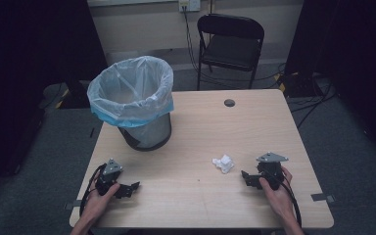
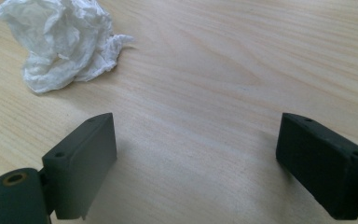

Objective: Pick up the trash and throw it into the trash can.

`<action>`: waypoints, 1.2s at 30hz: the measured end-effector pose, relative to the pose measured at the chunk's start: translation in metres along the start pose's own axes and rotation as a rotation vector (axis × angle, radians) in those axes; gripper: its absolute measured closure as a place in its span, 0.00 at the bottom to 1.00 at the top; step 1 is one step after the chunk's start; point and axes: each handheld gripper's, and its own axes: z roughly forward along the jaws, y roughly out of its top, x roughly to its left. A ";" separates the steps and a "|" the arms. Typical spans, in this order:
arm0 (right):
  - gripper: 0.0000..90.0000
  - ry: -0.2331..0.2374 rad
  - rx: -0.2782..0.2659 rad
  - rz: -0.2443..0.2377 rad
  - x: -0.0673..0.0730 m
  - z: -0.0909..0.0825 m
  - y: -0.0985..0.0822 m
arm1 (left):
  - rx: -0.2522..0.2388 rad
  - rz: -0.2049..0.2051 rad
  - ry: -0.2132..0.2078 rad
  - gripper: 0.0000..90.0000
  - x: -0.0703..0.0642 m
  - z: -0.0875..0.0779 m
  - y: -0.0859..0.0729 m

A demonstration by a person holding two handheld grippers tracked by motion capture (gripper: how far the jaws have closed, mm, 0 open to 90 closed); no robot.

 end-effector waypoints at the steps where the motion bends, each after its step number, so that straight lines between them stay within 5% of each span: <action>1: 0.13 0.001 -0.001 0.001 0.000 0.000 0.000 | 0.000 0.000 0.000 0.00 0.000 0.000 0.000; 8: 0.13 -0.001 0.001 0.001 0.000 0.000 0.000 | -0.007 -0.008 0.006 0.01 0.000 0.000 0.000; 12: 0.13 -0.001 0.000 0.000 0.000 0.000 0.000 | -0.014 -0.022 0.018 0.13 0.001 -0.002 0.001; 14: 0.13 -0.001 0.000 0.001 0.000 0.000 0.000 | -0.039 -0.031 -0.007 0.21 -0.001 -0.004 0.003; 19: 0.13 -0.001 0.000 0.001 0.000 0.000 0.000 | -0.089 -0.007 -0.041 0.20 -0.013 -0.006 0.020; 21: 0.13 -0.001 0.000 0.000 0.000 0.000 0.000 | -0.119 0.006 -0.077 0.19 -0.019 -0.006 0.029; 22: 0.13 -0.001 0.001 0.001 0.000 0.000 0.000 | -0.154 0.008 -0.128 0.19 -0.025 -0.005 0.037; 36: 0.13 -0.001 0.001 0.000 0.000 0.000 0.000 | -0.170 0.137 -0.264 0.20 -0.075 0.030 0.092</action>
